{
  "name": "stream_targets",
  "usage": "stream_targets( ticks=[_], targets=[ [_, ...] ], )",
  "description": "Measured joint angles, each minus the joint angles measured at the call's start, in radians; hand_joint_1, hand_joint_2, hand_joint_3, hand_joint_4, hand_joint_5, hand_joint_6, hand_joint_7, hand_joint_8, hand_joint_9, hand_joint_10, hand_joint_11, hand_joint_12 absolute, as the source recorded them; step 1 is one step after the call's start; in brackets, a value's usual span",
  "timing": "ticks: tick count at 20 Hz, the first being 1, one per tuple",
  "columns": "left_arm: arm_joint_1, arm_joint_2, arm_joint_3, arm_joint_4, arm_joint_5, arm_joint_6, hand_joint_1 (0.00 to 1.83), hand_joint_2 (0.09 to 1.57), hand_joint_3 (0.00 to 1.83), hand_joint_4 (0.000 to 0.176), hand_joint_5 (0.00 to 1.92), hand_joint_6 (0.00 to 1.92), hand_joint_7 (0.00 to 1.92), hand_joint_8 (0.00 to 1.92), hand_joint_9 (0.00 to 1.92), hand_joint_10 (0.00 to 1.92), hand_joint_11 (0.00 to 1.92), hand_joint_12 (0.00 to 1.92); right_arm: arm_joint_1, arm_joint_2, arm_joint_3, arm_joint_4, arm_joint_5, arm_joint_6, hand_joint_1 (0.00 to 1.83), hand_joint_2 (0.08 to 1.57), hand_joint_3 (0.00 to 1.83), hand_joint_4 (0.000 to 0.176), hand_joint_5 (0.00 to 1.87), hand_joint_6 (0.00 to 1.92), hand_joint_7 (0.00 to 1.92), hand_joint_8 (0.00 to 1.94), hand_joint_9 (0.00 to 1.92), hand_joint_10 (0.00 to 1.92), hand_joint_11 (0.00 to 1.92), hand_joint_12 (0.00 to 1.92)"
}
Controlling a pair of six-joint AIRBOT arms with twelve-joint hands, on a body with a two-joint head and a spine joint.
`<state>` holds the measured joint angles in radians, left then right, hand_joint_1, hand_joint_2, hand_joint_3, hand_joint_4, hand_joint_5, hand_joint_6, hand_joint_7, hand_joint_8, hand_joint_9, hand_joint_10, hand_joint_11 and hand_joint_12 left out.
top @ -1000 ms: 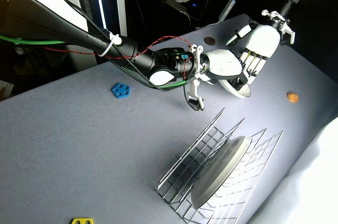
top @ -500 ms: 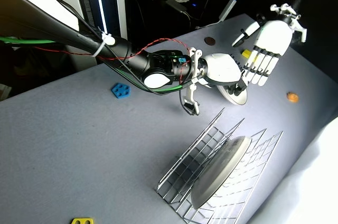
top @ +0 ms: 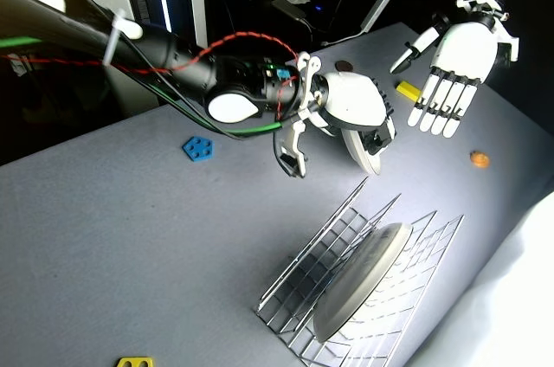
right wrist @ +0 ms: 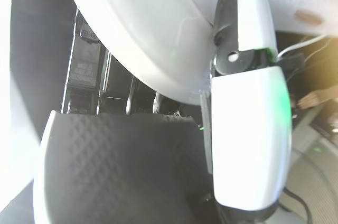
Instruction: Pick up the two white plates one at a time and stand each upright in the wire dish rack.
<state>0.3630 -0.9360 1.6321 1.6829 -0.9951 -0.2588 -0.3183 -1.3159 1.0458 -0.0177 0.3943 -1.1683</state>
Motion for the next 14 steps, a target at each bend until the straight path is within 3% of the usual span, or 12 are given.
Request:
stream_targets(
  ticks=[2,6,8,11,12,14],
  targets=[
    [-0.002,0.005,0.0,-0.007,-0.001,0.0,0.0,1.15,0.0,0.0,0.0,0.0,0.0,0.0,0.0,0.0,0.0,0.0,0.043,0.047,-0.053,0.038,-0.048,-0.008,1.24,1.06,0.0,0.011,1.13,0.81,1.11,0.7,1.22,0.01,0.76,0.91],
    [-0.002,0.011,0.0,0.0,0.0,0.0,0.0,1.15,0.0,0.0,0.0,0.0,0.0,0.0,0.0,0.0,0.0,0.0,0.124,0.122,-0.124,0.085,-0.134,-0.016,1.24,1.07,0.0,0.016,1.1,0.85,1.1,0.73,1.21,0.0,0.75,0.93],
    [-0.002,0.012,-0.005,0.001,0.002,0.0,0.0,1.16,0.01,0.0,0.0,0.0,0.0,0.0,0.0,0.0,0.0,0.0,0.173,0.158,-0.154,0.102,-0.193,-0.015,1.25,1.05,0.0,0.021,1.15,0.77,1.13,0.67,1.24,0.01,0.76,0.92],
    [-0.002,0.011,-0.011,0.0,-0.004,0.0,0.0,1.15,0.0,0.0,0.0,0.0,0.0,0.0,0.0,0.0,0.0,0.0,0.256,0.187,-0.16,0.145,-0.285,-0.015,1.24,1.06,0.0,0.014,1.14,0.79,1.11,0.71,1.21,0.0,0.73,0.95],
    [-0.002,0.011,-0.011,0.001,-0.004,0.0,0.0,1.15,0.0,0.0,0.0,0.0,0.0,0.0,0.0,0.0,0.0,0.0,0.278,0.2,-0.16,0.148,-0.306,-0.015,1.25,1.04,0.0,0.024,1.16,0.75,1.16,0.64,1.23,0.01,0.76,0.95],
    [-0.002,0.011,-0.011,0.003,0.001,0.0,0.0,1.15,0.0,0.0,0.0,0.0,0.0,0.0,0.0,0.0,0.0,0.0,0.316,0.224,-0.159,0.148,-0.346,-0.016,1.24,1.06,0.0,0.022,1.13,0.8,1.12,0.69,1.22,0.0,0.73,0.96]
  ],
)
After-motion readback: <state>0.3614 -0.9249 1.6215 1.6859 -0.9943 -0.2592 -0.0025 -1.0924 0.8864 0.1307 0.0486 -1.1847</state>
